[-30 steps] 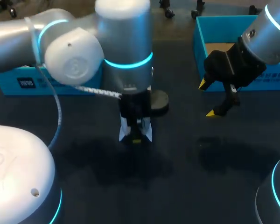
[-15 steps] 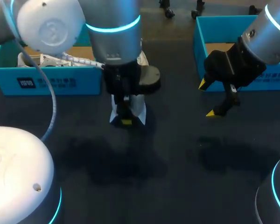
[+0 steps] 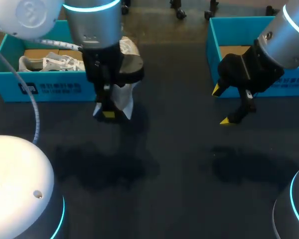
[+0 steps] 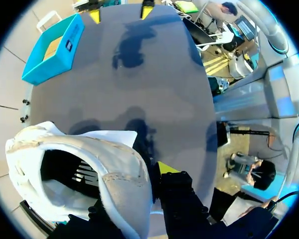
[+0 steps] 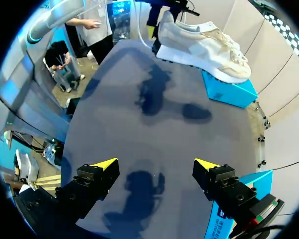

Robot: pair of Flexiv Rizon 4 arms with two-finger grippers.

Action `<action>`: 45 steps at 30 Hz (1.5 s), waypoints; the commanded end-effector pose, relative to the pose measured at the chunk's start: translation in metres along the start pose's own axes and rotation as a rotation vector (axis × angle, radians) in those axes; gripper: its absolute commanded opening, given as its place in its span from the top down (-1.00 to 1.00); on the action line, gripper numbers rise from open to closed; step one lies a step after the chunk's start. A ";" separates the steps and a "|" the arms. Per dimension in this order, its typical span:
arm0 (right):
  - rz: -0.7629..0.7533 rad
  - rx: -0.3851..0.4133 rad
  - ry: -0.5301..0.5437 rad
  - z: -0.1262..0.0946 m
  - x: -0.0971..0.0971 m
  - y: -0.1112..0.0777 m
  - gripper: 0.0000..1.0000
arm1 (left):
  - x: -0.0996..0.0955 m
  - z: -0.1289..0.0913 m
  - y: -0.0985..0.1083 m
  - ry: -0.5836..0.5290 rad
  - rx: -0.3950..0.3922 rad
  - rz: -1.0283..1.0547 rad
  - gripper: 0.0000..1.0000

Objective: Take the shoe out of the shoebox, open the shoe tongue, remove and reinsert the insole, then place the shoe into the shoebox

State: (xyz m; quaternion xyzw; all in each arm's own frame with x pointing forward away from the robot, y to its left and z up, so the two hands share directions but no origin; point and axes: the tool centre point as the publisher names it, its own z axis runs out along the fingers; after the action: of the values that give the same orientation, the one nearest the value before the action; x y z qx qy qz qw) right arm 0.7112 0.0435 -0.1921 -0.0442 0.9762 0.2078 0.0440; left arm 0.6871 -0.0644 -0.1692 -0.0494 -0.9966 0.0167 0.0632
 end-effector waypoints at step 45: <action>0.001 0.002 0.000 0.002 -0.001 0.000 -1.00 | -0.130 -0.013 0.266 -0.082 -0.076 -0.060 1.00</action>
State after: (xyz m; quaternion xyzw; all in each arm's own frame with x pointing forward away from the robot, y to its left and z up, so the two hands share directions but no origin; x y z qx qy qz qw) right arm 0.7113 0.0435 -0.1921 -0.0442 0.9762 0.2078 0.0440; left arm 0.8374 0.1720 -0.1877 -0.0239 -0.9989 -0.0340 0.0202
